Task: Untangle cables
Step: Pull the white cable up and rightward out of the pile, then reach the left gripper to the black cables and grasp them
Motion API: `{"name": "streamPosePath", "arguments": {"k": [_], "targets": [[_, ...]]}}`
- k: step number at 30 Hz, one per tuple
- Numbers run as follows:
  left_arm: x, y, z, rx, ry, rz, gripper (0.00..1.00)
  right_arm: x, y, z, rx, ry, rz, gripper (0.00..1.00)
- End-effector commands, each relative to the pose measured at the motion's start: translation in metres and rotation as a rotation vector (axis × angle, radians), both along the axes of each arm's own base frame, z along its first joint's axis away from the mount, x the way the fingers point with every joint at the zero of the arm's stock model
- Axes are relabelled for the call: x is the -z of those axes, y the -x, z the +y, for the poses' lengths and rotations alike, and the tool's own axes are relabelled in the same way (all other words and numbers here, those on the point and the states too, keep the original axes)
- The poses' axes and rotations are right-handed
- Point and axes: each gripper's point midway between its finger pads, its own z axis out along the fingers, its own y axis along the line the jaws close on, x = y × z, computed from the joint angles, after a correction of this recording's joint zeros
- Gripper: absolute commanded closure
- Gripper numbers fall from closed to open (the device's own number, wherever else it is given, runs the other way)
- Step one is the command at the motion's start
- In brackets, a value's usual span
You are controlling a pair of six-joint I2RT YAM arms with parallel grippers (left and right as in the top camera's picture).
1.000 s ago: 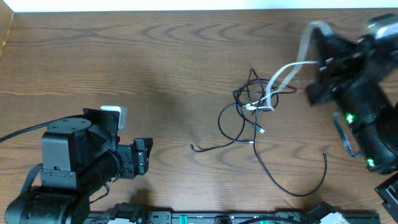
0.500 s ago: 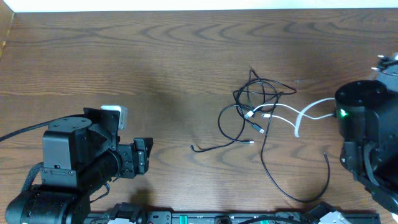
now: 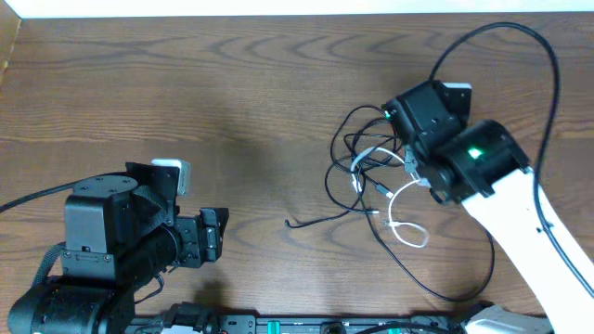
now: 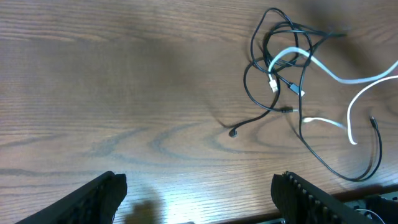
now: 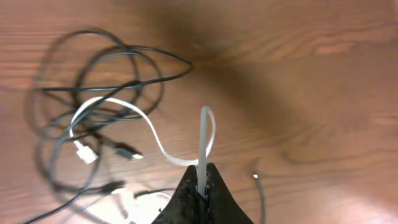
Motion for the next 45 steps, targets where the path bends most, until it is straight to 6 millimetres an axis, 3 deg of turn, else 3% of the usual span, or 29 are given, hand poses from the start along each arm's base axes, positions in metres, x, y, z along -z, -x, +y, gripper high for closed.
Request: {"name": "streamPosePath", "arguments": {"k": [1, 5, 9, 18, 26, 30, 37, 41, 45], "targets": [[0.001, 0.001, -0.001, 0.010, 0.003, 0.006, 0.20, -0.021, -0.011, -0.044, 0.142, 0.154, -0.110, 0.99], [0.001, 0.001, -0.001, 0.010, 0.003, 0.005, 0.20, -0.045, -0.018, -0.088, 0.294, 0.222, -0.204, 0.99], [0.001, 0.000, -0.001, 0.012, 0.001, 0.004, 0.20, -0.072, -0.022, -0.130, 0.456, 0.131, -0.324, 0.99], [0.001, 0.001, -0.001, 0.012, 0.001, 0.004, 0.20, -0.138, -0.047, -0.197, 0.415, -0.075, -0.586, 0.99], [0.001, 0.000, -0.001, 0.012, 0.001, 0.004, 0.20, -0.130, -0.048, -0.252, 0.468, -0.229, -0.627, 0.99], [0.001, 0.000, -0.001, 0.012, 0.001, 0.003, 0.20, -0.112, -0.058, -0.235, 0.363, -0.409, -0.569, 0.99], [0.000, -0.001, -0.003, 0.020, 0.007, -0.005, 0.20, -0.102, -0.086, -0.148, 0.071, -0.677, -0.469, 0.99], [-0.011, 0.001, -0.040, 0.282, 0.100, -0.056, 0.28, -0.102, -0.094, -0.117, -0.006, -0.658, -0.451, 0.99], [-0.017, 0.001, -0.075, 0.539, 0.195, -0.074, 0.29, -0.100, -0.095, -0.102, -0.037, -0.636, -0.430, 0.99]]}}
